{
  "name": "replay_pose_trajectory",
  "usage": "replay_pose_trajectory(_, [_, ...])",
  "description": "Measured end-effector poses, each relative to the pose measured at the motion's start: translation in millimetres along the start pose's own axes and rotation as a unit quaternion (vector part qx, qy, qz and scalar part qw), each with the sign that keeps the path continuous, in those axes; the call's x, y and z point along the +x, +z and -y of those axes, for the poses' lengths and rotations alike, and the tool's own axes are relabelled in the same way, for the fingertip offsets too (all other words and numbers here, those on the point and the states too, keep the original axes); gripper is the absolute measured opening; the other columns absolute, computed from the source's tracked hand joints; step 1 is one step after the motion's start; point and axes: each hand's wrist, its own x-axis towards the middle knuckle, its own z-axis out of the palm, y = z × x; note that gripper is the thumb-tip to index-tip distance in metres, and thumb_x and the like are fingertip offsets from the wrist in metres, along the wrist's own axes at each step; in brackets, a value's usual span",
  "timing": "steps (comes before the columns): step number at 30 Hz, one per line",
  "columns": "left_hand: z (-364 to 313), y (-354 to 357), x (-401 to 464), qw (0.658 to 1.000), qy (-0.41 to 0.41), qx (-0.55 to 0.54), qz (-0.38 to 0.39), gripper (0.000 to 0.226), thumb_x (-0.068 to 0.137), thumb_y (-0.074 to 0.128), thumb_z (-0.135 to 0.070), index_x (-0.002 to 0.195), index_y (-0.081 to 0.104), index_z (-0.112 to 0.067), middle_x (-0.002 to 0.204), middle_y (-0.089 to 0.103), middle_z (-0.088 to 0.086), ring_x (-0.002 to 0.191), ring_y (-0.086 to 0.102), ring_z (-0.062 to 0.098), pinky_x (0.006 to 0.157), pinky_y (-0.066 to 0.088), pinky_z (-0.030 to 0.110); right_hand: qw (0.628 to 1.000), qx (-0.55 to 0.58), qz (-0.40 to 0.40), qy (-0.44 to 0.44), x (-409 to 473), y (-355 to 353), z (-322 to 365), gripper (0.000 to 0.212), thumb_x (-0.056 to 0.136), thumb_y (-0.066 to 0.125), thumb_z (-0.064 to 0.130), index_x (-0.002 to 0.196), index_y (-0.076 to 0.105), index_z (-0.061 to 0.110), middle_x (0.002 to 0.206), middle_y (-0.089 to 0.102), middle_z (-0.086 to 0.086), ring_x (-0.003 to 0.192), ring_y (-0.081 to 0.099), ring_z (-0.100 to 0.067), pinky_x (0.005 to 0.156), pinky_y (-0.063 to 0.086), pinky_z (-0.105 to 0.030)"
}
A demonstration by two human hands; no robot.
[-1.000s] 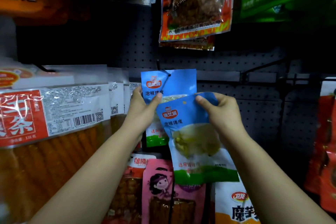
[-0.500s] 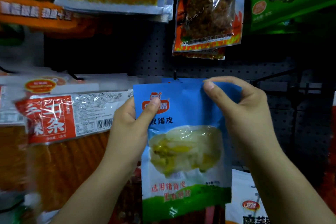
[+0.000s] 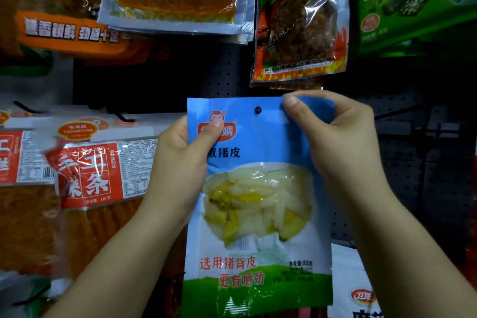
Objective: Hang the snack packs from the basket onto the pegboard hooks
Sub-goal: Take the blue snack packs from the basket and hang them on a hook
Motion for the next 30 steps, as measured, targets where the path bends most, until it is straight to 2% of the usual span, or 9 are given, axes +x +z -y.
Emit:
replay_pose_trajectory(8, [26,-3,11,0.998,-0.065,0.021,0.006,0.013,0.09,0.06,-0.027,0.085,0.072,-0.023,0.086,0.076,0.002,0.079,0.073,0.018,0.062,0.057,0.028,0.997,-0.031,-0.022,0.063,5,9,-31,0.017,0.083,0.07,0.028,0.066,0.07,0.032,0.071,0.07,0.024,0.074,0.064,0.006,0.068,0.05,-0.018])
replay_pose_trajectory(11, [41,-3,12,0.995,-0.076,0.06,-0.003,0.012,0.086,0.064,-0.031,0.093,0.068,-0.023,0.09,0.076,0.001,0.085,0.072,0.019,0.075,0.058,0.039,0.993,-0.032,-0.043,0.106,10,11,-49,0.016,0.082,0.071,0.031,0.067,0.07,0.031,0.073,0.072,0.014,0.079,0.067,-0.004,0.074,0.056,-0.03])
replay_pose_trajectory(14, [61,-6,6,0.99,-0.109,0.091,-0.006,0.014,0.084,0.067,-0.03,0.096,0.061,-0.025,0.097,0.074,0.0,0.092,0.07,0.02,0.085,0.055,0.048,0.99,-0.045,-0.051,0.124,15,15,-64,0.015,0.084,0.07,0.031,0.069,0.067,0.029,0.078,0.071,0.01,0.081,0.069,-0.011,0.073,0.057,-0.033])
replay_pose_trajectory(18, [87,-8,-7,0.981,-0.137,0.135,0.004,0.015,0.086,0.063,-0.033,0.101,0.06,-0.031,0.099,0.071,-0.009,0.095,0.068,0.012,0.082,0.053,0.033,0.989,-0.032,-0.036,0.138,4,11,-90,0.018,0.088,0.065,0.032,0.078,0.067,0.017,0.079,0.072,0.0,0.075,0.069,-0.014,0.066,0.055,-0.035])
replay_pose_trajectory(20, [96,-7,-7,0.977,-0.141,0.161,0.013,0.02,0.089,0.059,-0.036,0.108,0.06,-0.03,0.103,0.07,-0.011,0.098,0.066,0.009,0.077,0.05,0.024,0.987,-0.051,-0.019,0.148,-11,4,-107,0.035,0.089,0.062,0.035,0.069,0.056,0.007,0.064,0.057,-0.007,0.058,0.051,-0.014,0.055,0.04,-0.031])
replay_pose_trajectory(22, [103,-3,-3,0.971,-0.148,0.188,0.02,0.027,0.09,0.055,-0.04,0.114,0.058,-0.028,0.109,0.067,-0.01,0.102,0.063,0.009,0.077,0.047,0.024,0.984,-0.068,-0.004,0.165,-22,-1,-119,0.046,0.089,0.061,0.039,0.06,0.039,0.011,0.053,0.035,-0.001,0.05,0.031,-0.009,0.048,0.025,-0.024])
replay_pose_trajectory(25, [112,6,7,0.969,-0.165,0.184,0.019,0.024,0.092,0.053,-0.038,0.114,0.057,-0.027,0.11,0.066,-0.009,0.102,0.061,0.009,0.079,0.047,0.025,0.978,-0.083,-0.004,0.191,-20,-4,-130,0.054,0.089,0.061,0.04,0.05,0.028,0.02,0.037,0.026,0.011,0.037,0.023,-0.003,0.038,0.018,-0.015])
replay_pose_trajectory(27, [118,11,14,0.968,-0.179,0.176,0.007,0.017,0.093,0.054,-0.036,0.107,0.056,-0.028,0.105,0.065,-0.01,0.098,0.061,0.007,0.069,0.043,0.02,0.973,-0.101,-0.011,0.206,-12,-3,-138,0.055,0.088,0.062,0.043,0.051,0.028,0.019,0.038,0.024,0.01,0.039,0.022,-0.005,0.04,0.019,-0.019])
replay_pose_trajectory(30, [127,19,24,0.965,-0.212,0.155,-0.02,0.008,0.092,0.056,-0.033,0.097,0.053,-0.028,0.104,0.065,-0.004,0.093,0.062,0.01,0.064,0.045,0.021,0.959,-0.134,-0.018,0.25,-1,-1,-153,0.052,0.085,0.06,0.049,0.057,0.033,0.016,0.049,0.029,0.001,0.048,0.026,-0.016,0.051,0.022,-0.027])
